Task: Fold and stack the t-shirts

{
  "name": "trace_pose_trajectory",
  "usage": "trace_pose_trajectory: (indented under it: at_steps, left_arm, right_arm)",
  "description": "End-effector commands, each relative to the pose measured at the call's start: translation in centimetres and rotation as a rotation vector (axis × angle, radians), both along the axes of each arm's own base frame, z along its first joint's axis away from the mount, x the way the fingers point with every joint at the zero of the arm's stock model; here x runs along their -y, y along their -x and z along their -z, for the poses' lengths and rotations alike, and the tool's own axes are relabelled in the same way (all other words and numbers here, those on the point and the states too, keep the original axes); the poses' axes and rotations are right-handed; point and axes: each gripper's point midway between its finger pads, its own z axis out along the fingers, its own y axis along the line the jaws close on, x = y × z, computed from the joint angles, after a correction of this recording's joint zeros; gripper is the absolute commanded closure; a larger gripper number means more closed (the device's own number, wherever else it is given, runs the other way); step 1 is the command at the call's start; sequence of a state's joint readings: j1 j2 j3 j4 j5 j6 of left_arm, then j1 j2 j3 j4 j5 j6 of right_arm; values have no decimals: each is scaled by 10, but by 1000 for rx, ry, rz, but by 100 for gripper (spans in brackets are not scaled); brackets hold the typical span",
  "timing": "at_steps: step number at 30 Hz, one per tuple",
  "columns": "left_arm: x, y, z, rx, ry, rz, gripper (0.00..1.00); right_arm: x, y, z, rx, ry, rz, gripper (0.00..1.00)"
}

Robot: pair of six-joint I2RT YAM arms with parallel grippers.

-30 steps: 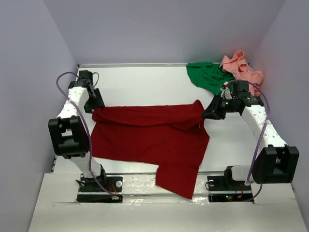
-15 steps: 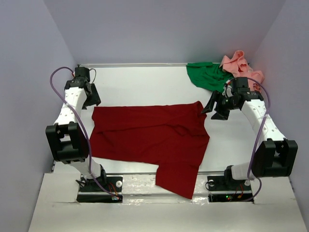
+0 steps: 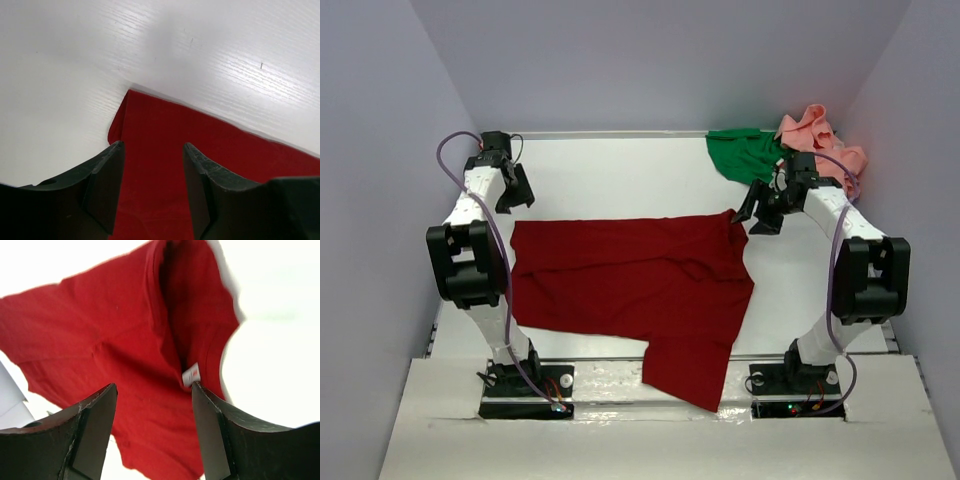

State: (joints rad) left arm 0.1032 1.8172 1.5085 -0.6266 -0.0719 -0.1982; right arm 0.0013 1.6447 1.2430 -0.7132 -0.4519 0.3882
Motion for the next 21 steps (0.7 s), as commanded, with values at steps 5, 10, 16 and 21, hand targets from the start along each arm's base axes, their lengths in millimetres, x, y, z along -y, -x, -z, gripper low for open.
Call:
trace_pose_trajectory:
  at_steps: [5,10,16,21]
  left_arm:
    - [-13,-15,-20,47,6,7,41]
    - [-22,-15,-26,66,15,-18,41]
    - [-25,-12,-21,48,20,-27,41]
    - [-25,-7,-12,24,28,-28,41]
  right_arm:
    - [-3,-61,1,137,-19,-22,34]
    - [-12,-76,14,125,-47,-32,34]
    - [-29,-87,25,111,-71,-57,35]
    - [-40,-91,41,81,-93,-67,37]
